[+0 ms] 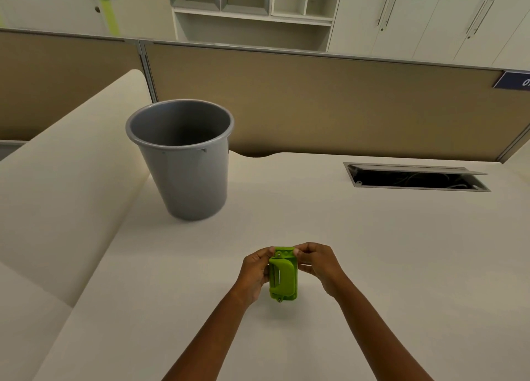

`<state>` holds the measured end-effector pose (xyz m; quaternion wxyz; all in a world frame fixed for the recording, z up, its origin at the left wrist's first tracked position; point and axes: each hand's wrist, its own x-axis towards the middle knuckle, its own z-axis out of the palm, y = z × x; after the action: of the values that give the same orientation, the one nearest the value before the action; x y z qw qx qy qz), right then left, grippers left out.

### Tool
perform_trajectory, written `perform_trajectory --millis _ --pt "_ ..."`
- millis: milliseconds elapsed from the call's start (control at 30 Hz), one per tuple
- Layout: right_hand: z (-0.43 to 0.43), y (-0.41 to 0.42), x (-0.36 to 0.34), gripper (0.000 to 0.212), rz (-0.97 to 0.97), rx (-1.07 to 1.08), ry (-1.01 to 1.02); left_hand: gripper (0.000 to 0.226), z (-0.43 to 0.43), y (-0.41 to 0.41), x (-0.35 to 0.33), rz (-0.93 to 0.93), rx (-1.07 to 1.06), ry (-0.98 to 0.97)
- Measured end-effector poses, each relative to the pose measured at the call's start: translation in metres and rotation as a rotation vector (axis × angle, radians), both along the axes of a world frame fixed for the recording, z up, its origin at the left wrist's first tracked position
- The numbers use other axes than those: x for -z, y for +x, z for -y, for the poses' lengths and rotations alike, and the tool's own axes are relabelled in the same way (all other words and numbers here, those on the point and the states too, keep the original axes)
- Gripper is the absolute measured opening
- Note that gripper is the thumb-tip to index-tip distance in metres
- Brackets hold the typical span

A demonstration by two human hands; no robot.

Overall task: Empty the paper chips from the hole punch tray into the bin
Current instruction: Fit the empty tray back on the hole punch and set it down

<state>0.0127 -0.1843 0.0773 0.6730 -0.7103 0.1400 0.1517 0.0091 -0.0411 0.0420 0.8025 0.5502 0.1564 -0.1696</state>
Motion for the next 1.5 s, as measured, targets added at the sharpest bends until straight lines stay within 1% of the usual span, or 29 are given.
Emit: perform_trajectory --millis 33,100,167,267,333,400,467,567,633,667,733,800,867,900,933,967,1033,1100,1267,1367,1500 --pt "0.000 -0.002 0.000 0.012 0.005 -0.006 0.009 0.019 0.001 0.000 -0.001 -0.012 -0.028 -0.009" --pt "0.001 -0.005 0.003 0.019 -0.018 -0.036 0.017 0.020 0.004 0.002 -0.003 -0.054 -0.108 -0.060" --pt "0.002 -0.011 0.007 0.023 -0.091 -0.092 0.033 0.020 0.003 0.005 -0.004 -0.106 -0.201 -0.127" --pt "0.006 -0.022 0.013 0.020 -0.188 -0.200 0.078 0.019 -0.002 0.010 -0.004 -0.116 -0.279 -0.162" --pt "0.006 -0.024 0.016 0.020 -0.178 -0.183 0.084 0.024 -0.003 0.012 -0.005 -0.111 -0.302 -0.164" --pt "0.004 -0.025 0.017 0.020 -0.143 -0.118 0.064 0.032 -0.001 0.012 -0.005 -0.114 -0.318 -0.180" --pt "0.001 -0.024 0.018 0.016 -0.127 -0.057 0.035 0.035 0.001 0.011 -0.005 -0.117 -0.325 -0.180" --pt "-0.001 -0.025 0.018 0.012 -0.132 -0.003 -0.013 0.036 0.004 0.011 -0.006 -0.110 -0.316 -0.160" --pt "0.000 -0.026 0.017 0.012 -0.142 -0.020 -0.048 0.036 0.004 0.012 -0.005 -0.111 -0.314 -0.161" --pt "0.001 -0.026 0.016 0.015 -0.140 -0.035 -0.051 0.036 0.003 0.013 -0.005 -0.113 -0.312 -0.169" --pt "0.002 -0.024 0.011 0.022 -0.137 -0.042 0.050 0.036 0.002 0.013 -0.005 -0.116 -0.300 -0.179" --pt "0.002 -0.022 0.006 0.023 -0.136 -0.068 0.185 0.037 0.004 0.012 -0.004 -0.118 -0.277 -0.165" --pt "0.000 -0.021 0.002 0.021 -0.097 -0.138 0.135 0.037 0.007 0.010 -0.004 -0.117 -0.240 -0.152" --pt "-0.002 -0.021 0.001 0.016 -0.063 -0.151 0.087 0.037 0.009 0.009 -0.005 -0.116 -0.227 -0.155" --pt "-0.004 -0.021 0.001 0.008 -0.036 -0.138 0.052 0.036 0.010 0.008 -0.005 -0.116 -0.219 -0.161" --pt "-0.006 -0.021 0.000 0.005 -0.021 -0.103 0.044 0.036 0.010 0.008 -0.006 -0.114 -0.208 -0.172" --pt "-0.006 -0.020 0.001 0.012 -0.014 -0.017 0.081 0.034 0.012 0.005 -0.007 -0.100 -0.169 -0.196" --pt "-0.005 -0.018 0.003 0.013 -0.019 0.067 0.127 0.030 0.016 -0.002 -0.008 -0.101 -0.097 -0.184" --pt "-0.004 -0.016 0.011 0.019 -0.015 0.200 0.179 0.029 0.028 -0.019 0.001 -0.096 0.072 -0.061" --pt "-0.002 -0.017 0.014 0.019 -0.004 0.226 0.191 0.031 0.033 -0.020 0.003 -0.074 0.065 0.026" --pt "-0.005 -0.018 0.021 0.020 0.015 0.235 0.160 0.031 0.040 -0.019 0.004 -0.085 -0.008 0.126"
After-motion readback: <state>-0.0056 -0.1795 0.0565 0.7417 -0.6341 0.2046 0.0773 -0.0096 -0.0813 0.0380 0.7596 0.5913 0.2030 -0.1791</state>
